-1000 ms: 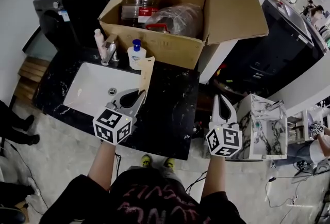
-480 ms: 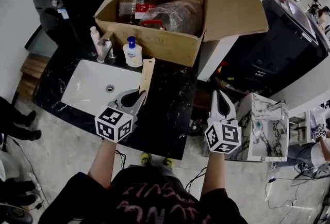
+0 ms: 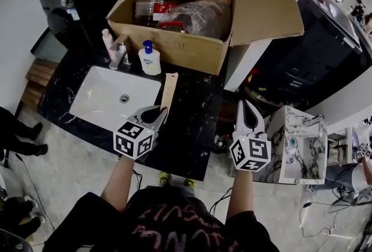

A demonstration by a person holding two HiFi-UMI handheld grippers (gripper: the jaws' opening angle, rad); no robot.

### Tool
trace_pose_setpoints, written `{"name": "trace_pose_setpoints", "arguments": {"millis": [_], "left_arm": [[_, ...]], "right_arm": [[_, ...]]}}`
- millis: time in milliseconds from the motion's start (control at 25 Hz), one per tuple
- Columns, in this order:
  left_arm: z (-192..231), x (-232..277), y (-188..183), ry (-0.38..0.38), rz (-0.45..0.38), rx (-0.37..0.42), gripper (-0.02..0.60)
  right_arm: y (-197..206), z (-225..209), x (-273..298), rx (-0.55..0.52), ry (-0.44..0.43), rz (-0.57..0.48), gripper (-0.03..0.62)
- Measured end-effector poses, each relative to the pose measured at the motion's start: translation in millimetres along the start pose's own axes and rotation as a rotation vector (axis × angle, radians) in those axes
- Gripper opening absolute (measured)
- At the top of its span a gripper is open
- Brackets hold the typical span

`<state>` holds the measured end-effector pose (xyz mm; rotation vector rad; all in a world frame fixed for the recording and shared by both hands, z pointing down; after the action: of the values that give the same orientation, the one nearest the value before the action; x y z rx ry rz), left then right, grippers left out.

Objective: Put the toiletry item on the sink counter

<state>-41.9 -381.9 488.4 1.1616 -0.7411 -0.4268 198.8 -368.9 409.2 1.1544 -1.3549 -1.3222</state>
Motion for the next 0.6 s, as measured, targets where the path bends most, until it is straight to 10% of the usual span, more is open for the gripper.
{"name": "trace_pose_setpoints", "arguments": {"millis": [600], "left_arm": [[1.5,21.9,61.5,-0.002,0.162,-0.072,0.02]], "right_arm": [[16.6,-9.0,2.2,0.011,0.007,0.032,0.012]]}}
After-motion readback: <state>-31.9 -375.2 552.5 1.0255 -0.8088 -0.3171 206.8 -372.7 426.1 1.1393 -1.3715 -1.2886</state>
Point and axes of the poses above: the fingertips, and each gripper's own axes: x forward along the fingers, z to its left, y out of its underside, the point moved 2 cm from there along -x, backward along the fingers, and after that the axes turned 3 degrees about -z, right-handed, at the moved point
